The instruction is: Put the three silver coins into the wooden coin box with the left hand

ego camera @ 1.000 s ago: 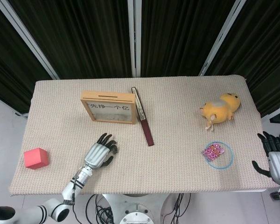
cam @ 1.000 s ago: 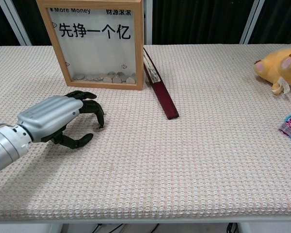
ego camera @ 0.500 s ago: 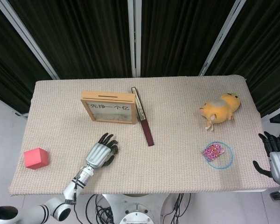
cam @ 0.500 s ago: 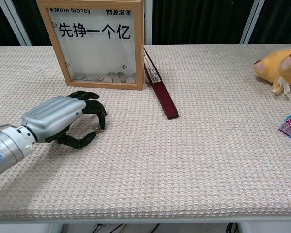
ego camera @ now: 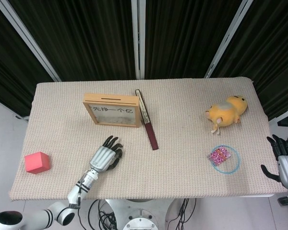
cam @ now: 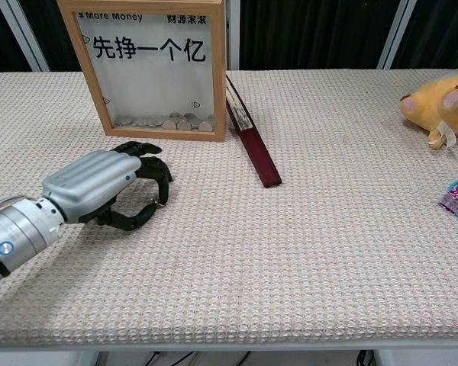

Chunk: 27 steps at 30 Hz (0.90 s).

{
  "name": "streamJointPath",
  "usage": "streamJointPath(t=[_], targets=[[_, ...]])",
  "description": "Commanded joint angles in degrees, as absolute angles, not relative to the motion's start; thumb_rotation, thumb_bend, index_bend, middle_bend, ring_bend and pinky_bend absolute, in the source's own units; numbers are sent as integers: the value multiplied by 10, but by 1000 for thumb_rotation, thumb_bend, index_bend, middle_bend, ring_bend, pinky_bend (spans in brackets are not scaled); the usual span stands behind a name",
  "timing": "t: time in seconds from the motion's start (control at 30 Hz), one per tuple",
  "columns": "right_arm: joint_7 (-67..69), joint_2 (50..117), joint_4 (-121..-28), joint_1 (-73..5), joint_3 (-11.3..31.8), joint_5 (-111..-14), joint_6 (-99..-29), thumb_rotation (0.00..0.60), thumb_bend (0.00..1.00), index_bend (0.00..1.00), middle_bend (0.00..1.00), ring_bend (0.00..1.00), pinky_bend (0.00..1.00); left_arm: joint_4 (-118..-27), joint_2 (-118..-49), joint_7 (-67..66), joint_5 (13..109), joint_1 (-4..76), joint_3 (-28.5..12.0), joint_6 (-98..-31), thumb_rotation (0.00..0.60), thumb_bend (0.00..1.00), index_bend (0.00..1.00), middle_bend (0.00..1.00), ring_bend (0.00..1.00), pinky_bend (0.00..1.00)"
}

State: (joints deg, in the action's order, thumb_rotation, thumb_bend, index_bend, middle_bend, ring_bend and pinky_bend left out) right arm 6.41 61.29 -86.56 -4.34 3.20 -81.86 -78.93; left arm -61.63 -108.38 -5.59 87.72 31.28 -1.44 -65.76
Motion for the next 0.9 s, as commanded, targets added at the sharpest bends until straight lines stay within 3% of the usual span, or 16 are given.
streamJointPath(t=[0.03,0.47,0.9], targets=[[65,613,-865,-43,32,-818,-789,600,242,0,0,0,0,-612,-1087,-52,879,313,-15,-661,600,244,472,256,51,13],[68,614,-862,-44,31,-817,-785,600,242,0,0,0,0,-593,-1095,-34,889,315,-15,-676,600,245,383,268,51,14],[69,614,-859,-43,31,-817,-784,600,242,0,0,0,0,-542,-1120,-20,913,313,-13,-717,600,250,421,283,66,15]])
